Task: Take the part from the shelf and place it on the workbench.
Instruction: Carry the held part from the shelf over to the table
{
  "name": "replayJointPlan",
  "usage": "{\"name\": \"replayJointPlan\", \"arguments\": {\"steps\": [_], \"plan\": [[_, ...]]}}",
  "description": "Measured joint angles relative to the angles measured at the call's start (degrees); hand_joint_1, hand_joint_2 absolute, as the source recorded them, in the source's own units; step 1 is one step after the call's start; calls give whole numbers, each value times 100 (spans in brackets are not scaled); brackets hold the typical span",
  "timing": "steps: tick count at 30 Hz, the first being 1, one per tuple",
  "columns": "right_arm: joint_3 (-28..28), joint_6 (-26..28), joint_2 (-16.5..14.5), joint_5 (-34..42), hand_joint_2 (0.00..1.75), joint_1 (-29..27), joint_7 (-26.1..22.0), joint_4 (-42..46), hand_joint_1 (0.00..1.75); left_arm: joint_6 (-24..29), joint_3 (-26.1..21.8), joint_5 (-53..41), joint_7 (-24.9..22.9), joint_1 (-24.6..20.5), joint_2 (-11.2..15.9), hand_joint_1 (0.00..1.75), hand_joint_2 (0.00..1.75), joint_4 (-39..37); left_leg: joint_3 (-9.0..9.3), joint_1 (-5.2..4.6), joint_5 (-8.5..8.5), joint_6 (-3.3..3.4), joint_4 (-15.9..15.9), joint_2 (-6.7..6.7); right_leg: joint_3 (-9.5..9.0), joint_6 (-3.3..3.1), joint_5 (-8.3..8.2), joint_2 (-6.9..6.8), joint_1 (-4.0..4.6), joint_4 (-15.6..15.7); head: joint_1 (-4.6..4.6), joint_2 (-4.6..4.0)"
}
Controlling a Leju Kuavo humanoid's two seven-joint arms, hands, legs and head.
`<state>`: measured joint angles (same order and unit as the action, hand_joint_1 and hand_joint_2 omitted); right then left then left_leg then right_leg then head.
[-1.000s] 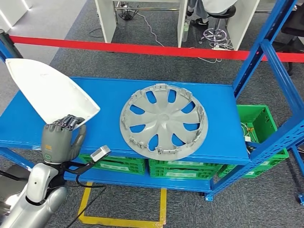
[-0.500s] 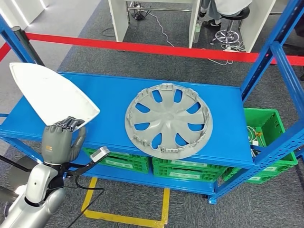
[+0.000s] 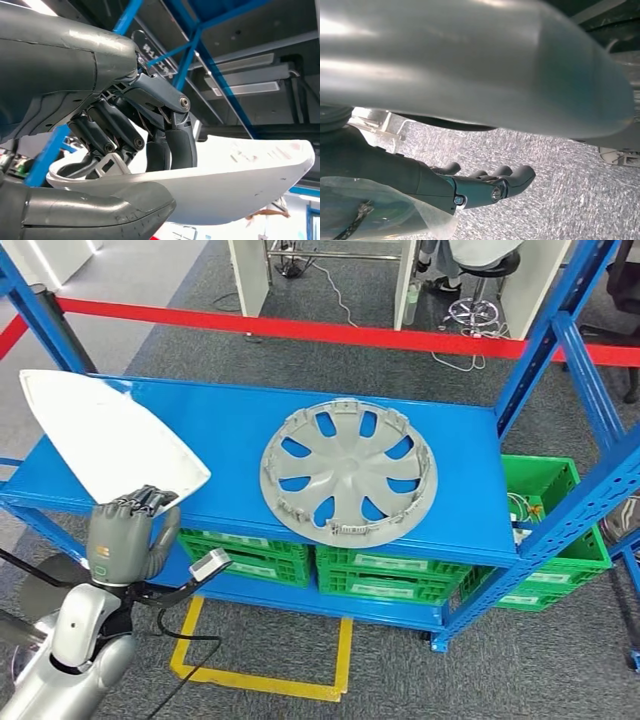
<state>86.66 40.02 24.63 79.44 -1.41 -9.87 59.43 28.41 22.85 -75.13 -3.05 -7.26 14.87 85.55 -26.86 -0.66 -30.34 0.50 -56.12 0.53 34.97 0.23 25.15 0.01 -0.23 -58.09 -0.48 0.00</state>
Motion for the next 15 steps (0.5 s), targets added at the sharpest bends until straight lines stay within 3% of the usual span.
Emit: {"name": "replayJointPlan", "arguments": {"steps": [2, 3, 4, 6, 7, 8, 9, 10, 12, 14, 15], "plan": [[1, 0, -1, 11, 0, -3, 0, -1, 0, -8, 0, 3, -1, -2, 4, 175, 175, 0, -62, 1, 102, 66, 56, 13, 45, 74, -3, -3, -17, -15, 1, 0], [1, 0, -2, 18, 0, -5, 1, -1, 0, -13, 1, 5, -1, -5, 4, 175, 175, 1, -108, 8, 168, 108, 83, 21, 106, 99, 121, -2, -20, -111, 8, 0], [1, 0, -4, 27, 0, -5, 1, -1, 0, -22, 2, 5, -1, -5, 3, 175, 175, 1, -166, 15, 237, 142, 109, 30, 195, 116, 333, 0, -24, -312, 15, 0], [0, 1, -11, 43, 0, -4, 2, -1, 0, -40, 5, 7, -2, 7, 3, 175, 175, 2, -313, 0, 352, 182, 104, 36, 414, 141, 863, 2, -31, -1010, 26, 0], [0, 1, -13, 49, 0, -4, 2, -2, 0, -49, 7, 7, -3, 18, 3, 175, 175, 2, -390, -9, 408, 184, 99, 37, 478, 152, 1011, 2, -33, -1345, 26, 0], [0, 2, -13, 52, 0, -4, 2, -2, 0, -53, 9, 7, -3, 26, 3, 175, 175, 2, -466, -16, 464, 183, 94, 38, 477, 160, 1037, 2, -33, -1547, 25, 0], [0, 2, -13, 54, 0, -4, 2, -2, 0, -55, 10, 7, -3, 30, 3, 175, 175, 2, -538, -19, 516, 177, 88, 37, 380, 162, 943, 2, -32, -1544, 27, 0], [0, 2, -13, 55, 0, -2, 2, -2, 0, -56, 10, 7, -3, 33, 3, 175, 175, 2, -609, -20, 566, 167, 78, 36, 178, 155, 781, 2, -32, -1325, 26, 0], [-1, 3, -13, 55, 0, 12, 2, -3, 0, -57, 9, 7, -3, 33, 3, 175, 175, 3, -728, -28, 650, 133, 39, 32, -435, 126, 576, 2, -24, -483, 28, 0], [-1, 5, -13, 55, 0, 24, 1, -3, 0, -57, 5, 7, -3, 37, 7, 175, 175, 4, -797, -34, 732, 80, 0, 32, -842, 93, 612, 7, -5, 157, 27, 0], [-1, 6, -13, 55, 0, 24, 1, -4, 0, -57, 4, 7, -3, 40, 7, 175, 175, 4, -818, -33, 773, 50, -9, 33, -889, 76, 648, 10, 10, 270, 26, 0]]}}
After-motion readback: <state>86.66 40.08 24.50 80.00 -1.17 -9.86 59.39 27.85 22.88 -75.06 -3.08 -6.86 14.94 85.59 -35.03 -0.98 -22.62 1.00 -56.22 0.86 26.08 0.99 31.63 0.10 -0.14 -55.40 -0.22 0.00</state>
